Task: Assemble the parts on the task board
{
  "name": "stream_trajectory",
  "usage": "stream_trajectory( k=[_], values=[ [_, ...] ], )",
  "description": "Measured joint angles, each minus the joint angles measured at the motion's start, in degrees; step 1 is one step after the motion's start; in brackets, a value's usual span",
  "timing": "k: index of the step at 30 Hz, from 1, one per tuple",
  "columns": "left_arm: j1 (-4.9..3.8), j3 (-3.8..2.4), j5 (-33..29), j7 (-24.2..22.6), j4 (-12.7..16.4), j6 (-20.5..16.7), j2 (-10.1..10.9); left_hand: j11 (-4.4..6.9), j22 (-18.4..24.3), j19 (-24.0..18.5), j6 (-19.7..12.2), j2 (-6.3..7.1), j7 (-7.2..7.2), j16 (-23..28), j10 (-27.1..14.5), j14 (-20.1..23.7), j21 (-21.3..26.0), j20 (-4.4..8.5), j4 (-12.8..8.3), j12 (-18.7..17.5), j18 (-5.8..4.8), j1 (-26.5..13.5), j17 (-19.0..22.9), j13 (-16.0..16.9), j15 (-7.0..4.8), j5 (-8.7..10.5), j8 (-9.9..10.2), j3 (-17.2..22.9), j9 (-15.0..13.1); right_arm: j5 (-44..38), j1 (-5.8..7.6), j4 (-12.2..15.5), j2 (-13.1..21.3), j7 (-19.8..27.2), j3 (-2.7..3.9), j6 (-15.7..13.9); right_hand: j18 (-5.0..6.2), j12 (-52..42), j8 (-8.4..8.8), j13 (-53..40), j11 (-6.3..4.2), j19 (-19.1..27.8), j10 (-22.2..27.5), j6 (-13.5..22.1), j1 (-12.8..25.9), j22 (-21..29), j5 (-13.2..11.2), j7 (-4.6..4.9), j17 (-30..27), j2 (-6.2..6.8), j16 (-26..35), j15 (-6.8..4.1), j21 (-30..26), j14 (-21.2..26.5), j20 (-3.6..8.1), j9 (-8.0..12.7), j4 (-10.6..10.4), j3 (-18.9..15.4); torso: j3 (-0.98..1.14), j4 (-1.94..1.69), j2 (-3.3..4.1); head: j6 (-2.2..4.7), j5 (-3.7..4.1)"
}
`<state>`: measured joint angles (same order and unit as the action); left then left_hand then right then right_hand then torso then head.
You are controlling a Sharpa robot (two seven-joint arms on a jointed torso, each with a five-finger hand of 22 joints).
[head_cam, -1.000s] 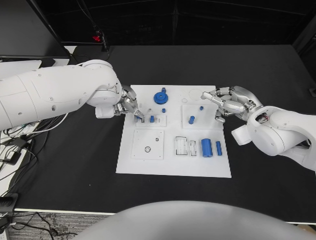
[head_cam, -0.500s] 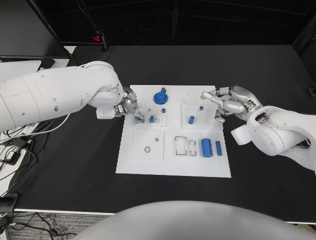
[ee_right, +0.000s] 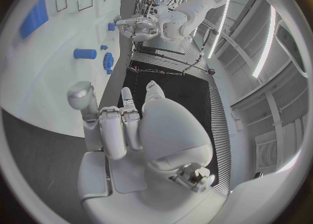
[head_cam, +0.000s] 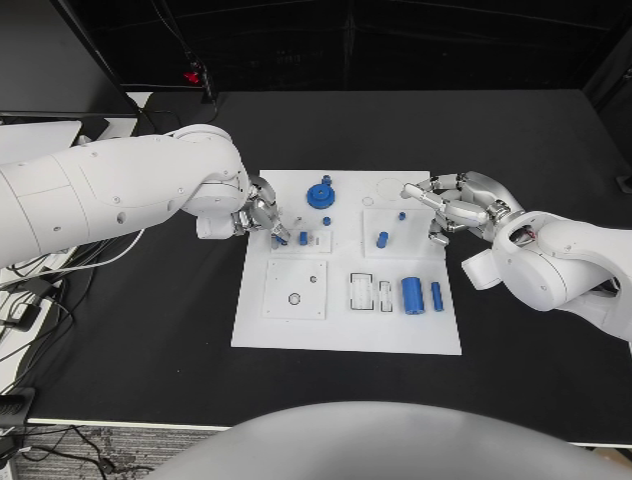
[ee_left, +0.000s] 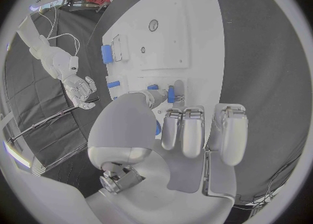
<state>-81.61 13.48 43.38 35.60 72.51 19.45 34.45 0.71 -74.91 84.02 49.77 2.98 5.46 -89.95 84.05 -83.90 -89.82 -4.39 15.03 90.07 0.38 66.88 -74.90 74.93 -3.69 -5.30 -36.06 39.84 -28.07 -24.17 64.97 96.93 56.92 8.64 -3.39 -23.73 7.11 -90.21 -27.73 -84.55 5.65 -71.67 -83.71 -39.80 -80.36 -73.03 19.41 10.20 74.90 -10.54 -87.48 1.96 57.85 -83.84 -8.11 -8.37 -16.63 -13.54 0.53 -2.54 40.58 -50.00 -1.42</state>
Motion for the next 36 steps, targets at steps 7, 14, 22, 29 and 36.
stream_trajectory(
  k=[7, 14, 22, 29, 36],
  values=[
    [0.0, -0.03, -0.02, 0.02, -0.13, 0.15, -0.21, 0.0, 0.0, 0.0, 0.02, -0.07, -0.02, 0.0, 0.0, 0.0, 0.0, 0.0, -0.04, 0.0, 0.0, -0.04, 0.0, 0.0, 0.0, 0.03, 0.31, 0.04, 0.0, 0.0, 0.0, -0.02, 0.0, 0.0, 0.0, 0.0, 0.0, -0.02, 0.0, 0.0, 0.0, 0.0, 0.0, 0.0, 0.0, 0.0, 0.0, 0.0, 0.0, 0.0, 0.0, 0.0, 0.0, 0.0, 0.0, 0.0, 0.0, 0.0, 0.0, 0.02, 0.0, 0.0, 0.08],
    [0.0, -0.04, -0.07, 0.06, -0.29, 0.38, -0.24, 0.0, 0.0, 0.0, 0.04, -0.27, -0.04, 0.0, 0.0, 0.0, 0.0, 0.0, -0.11, 0.0, 0.0, -0.23, 0.0, 0.0, 0.0, 0.23, 0.34, 0.04, 0.0, 0.0, 0.0, -0.03, -0.04, 0.0, 0.0, 0.01, 0.01, -0.03, 0.0, 0.0, 0.0, 0.0, 0.0, 0.0, 0.0, 0.0, 0.0, 0.0, 0.0, 0.0, 0.0, 0.0, 0.0, 0.0, 0.0, 0.0, 0.0, 0.0, 0.0, 0.01, 0.0, 0.0, 0.12],
    [0.0, -0.06, -0.12, 0.13, -0.47, 0.56, -0.1, 0.0, 0.0, 0.0, 0.22, -0.33, -0.22, 0.0, 0.0, 0.0, 0.0, 0.0, -0.16, 0.0, 0.0, -0.18, 0.0, 0.0, 0.0, 0.26, 0.65, 0.0, 0.0, 0.0, 0.0, -0.04, -0.03, 0.01, 0.0, 0.01, 0.0, -0.05, 0.0, 0.0, 0.0, 0.0, 0.0, 0.0, 0.0, 0.0, 0.0, 0.0, 0.0, 0.0, 0.0, 0.0, 0.0, 0.0, 0.0, 0.0, 0.0, 0.0, 0.0, 0.01, -0.02, 0.0, 0.04],
    [0.0, -0.07, -0.15, 0.17, -0.52, 0.7, -0.1, -0.01, 0.0, 0.0, 0.22, -0.39, -0.22, 0.0, 0.01, 0.0, 0.0, 0.0, -0.17, 0.0, 0.0, -0.21, 0.0, 0.0, 0.0, 0.18, 0.66, -0.01, 0.0, 0.0, 0.0, -0.04, -0.01, 0.01, 0.0, 0.01, 0.0, -0.11, 0.0, 0.0, 0.0, 0.0, 0.0, 0.0, 0.0, 0.0, 0.0, 0.0, 0.0, 0.0, 0.0, 0.0, 0.0, 0.0, 0.0, 0.0, 0.0, 0.0, 0.0, 0.01, -0.02, 0.0, 0.01],
    [0.04, -0.11, -0.18, 0.16, -0.64, 0.83, -0.15, -0.22, 0.0, 0.0, 0.23, -0.64, -0.24, 0.0, -0.19, 0.0, 0.0, 0.0, -0.24, 0.0, 0.0, -0.46, 0.0, 0.0, 0.0, 0.18, 0.96, -0.07, -0.01, 0.0, 0.0, 0.0, 0.08, 0.01, 0.0, 0.01, 0.0, -0.13, 0.0, 0.0, 0.0, 0.0, 0.0, 0.0, 0.0, 0.0, 0.0, 0.0, 0.0, 0.0, 0.0, 0.0, 0.0, 0.0, 0.0, 0.0, 0.0, 0.0, 0.0, 0.01, -0.01, 0.0, 0.01]
  ],
)
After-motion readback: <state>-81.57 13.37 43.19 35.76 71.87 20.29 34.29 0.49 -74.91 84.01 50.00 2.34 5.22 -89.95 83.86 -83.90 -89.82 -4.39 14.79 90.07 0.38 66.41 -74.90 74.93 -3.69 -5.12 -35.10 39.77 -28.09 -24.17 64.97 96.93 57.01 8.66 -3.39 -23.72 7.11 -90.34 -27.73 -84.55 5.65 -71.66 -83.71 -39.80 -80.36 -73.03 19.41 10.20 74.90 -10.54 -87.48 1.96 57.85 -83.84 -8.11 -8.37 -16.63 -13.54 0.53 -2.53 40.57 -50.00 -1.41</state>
